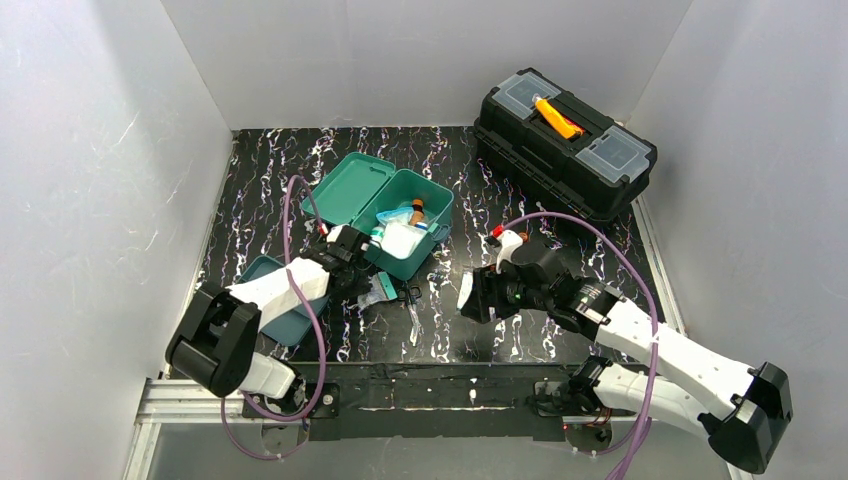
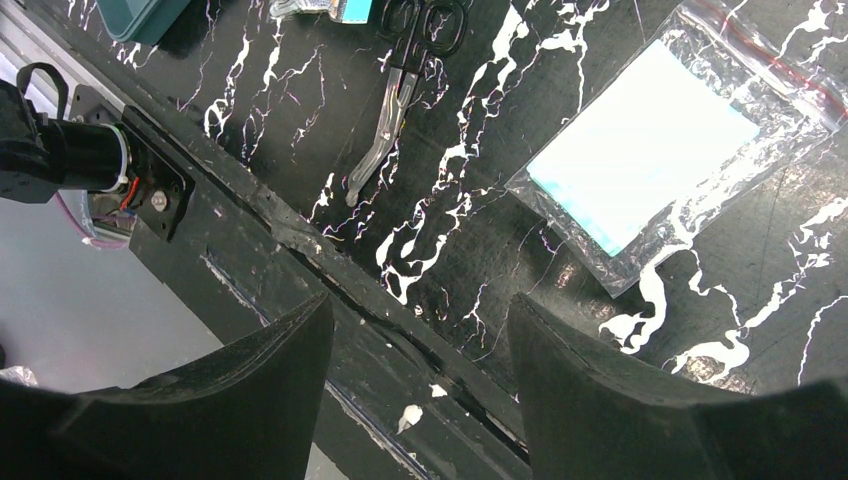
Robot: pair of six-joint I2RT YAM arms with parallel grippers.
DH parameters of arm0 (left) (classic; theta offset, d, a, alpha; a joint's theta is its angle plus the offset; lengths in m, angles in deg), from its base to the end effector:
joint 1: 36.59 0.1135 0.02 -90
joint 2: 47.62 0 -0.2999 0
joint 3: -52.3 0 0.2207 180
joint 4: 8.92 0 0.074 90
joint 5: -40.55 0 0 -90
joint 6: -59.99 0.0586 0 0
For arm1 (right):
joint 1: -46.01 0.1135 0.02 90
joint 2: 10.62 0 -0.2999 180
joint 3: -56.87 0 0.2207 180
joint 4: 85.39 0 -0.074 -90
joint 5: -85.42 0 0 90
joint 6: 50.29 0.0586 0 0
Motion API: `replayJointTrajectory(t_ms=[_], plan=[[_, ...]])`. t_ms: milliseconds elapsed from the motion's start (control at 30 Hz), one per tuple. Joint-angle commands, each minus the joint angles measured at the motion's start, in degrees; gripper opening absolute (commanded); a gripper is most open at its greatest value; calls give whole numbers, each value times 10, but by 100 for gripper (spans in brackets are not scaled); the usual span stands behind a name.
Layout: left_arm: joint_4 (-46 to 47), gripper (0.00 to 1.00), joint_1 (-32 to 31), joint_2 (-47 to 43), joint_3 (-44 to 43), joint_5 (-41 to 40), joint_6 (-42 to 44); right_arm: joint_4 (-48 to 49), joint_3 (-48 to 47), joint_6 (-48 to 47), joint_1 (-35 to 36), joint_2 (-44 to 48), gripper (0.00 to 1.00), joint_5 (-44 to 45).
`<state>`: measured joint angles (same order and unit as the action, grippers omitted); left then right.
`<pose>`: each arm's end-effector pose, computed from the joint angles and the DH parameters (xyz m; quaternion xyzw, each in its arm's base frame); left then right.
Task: Organize the medicine kit
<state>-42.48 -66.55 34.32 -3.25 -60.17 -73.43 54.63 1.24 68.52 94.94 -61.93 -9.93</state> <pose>0.2147 -0.1112 0.1984 -0.1367 0.9521 -0.0819 0.2609 0.1011 0.1243 0.2871 -0.1762 0.8713 0.3186 0.3291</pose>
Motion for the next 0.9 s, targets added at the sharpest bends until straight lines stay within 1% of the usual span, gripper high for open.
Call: replayJointTrajectory(t_ms=[0, 300, 533, 667, 867], plan=[[-72, 0, -12, 29, 66, 62, 6, -11, -17, 9, 4, 15, 71, 1], [-175, 0, -26, -108, 52, 46, 5, -29, -37, 2, 3, 19, 70, 11], [-271, 0, -29, -206, 7, 53, 18, -39, -46, -11, 3, 31, 70, 21], [-320, 0, -31, -238, -49, 67, 40, -44, -49, -19, 3, 41, 71, 25], [-381, 0, -32, -259, -162, 55, 54, -55, -56, -27, 3, 59, 71, 36]])
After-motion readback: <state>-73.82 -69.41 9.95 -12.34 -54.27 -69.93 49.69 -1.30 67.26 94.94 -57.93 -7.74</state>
